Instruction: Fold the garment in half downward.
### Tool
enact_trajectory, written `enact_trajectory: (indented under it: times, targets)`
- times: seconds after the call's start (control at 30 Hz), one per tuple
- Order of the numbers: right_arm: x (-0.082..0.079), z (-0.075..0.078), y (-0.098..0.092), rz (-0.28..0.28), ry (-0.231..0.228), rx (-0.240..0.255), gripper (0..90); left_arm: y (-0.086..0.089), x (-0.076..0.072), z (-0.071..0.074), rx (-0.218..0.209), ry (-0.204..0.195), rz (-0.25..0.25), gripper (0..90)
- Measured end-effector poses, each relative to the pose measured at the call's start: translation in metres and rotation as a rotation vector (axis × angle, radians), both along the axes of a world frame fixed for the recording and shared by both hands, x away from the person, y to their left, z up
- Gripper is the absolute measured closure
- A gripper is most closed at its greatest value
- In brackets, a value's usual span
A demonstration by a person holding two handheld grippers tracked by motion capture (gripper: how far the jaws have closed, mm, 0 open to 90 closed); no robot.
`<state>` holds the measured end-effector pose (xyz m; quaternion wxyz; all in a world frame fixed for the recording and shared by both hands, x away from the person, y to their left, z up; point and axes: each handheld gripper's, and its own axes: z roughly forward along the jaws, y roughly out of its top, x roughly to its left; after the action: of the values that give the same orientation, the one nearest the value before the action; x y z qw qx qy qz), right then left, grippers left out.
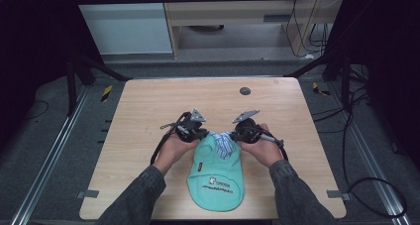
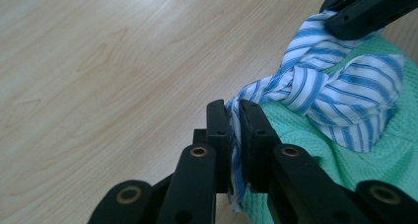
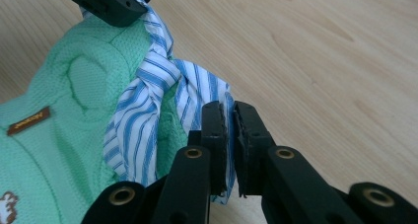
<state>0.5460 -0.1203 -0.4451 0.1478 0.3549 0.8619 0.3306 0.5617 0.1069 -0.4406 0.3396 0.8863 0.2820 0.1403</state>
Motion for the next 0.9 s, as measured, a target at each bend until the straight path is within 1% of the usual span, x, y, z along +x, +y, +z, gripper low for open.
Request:
enact_trajectory:
  times: [0.13, 0.17, 0.2, 0.27, 0.3, 0.43, 0.63, 0.7, 0.87, 0.9]
  targets:
    - [-0.001, 0.009, 0.000, 0.019, -0.016, -0.005, 84.3, 0.001, 0.000, 0.006, -0.001, -0.010, -0.005, 84.4]
    - [-0.001, 0.009, 0.000, 0.019, -0.016, -0.005, 84.3, 0.001, 0.000, 0.006, -0.001, -0.010, -0.005, 84.5]
    - [-0.001, 0.012, 0.000, 0.024, -0.023, -0.007, 84.3, 0.000, 0.000, 0.007, -0.002, -0.011, -0.005, 84.5]
    - [0.000, 0.016, -0.001, 0.025, -0.031, -0.008, 84.3, 0.000, -0.001, 0.010, -0.003, -0.022, -0.007, 84.5]
    - [0.000, 0.017, -0.001, 0.028, -0.034, -0.008, 84.3, 0.000, -0.001, 0.012, 0.004, -0.024, -0.011, 84.5]
    - [0.000, 0.023, -0.002, 0.032, -0.045, -0.007, 84.3, 0.000, 0.000, 0.017, 0.001, -0.033, -0.010, 84.5]
    - [0.000, 0.028, -0.002, 0.043, -0.055, -0.018, 84.4, 0.000, 0.001, 0.023, 0.004, -0.036, -0.019, 84.4]
    - [0.000, 0.029, -0.002, 0.042, -0.054, -0.014, 84.3, 0.001, 0.001, 0.024, -0.005, -0.036, -0.014, 84.4]
    - [0.001, 0.032, 0.000, 0.051, -0.053, -0.024, 84.4, 0.001, 0.003, 0.025, 0.007, -0.035, -0.017, 84.5]
    - [0.002, 0.033, 0.000, 0.054, -0.056, -0.022, 84.3, 0.002, 0.003, 0.025, 0.003, -0.035, -0.015, 84.5]
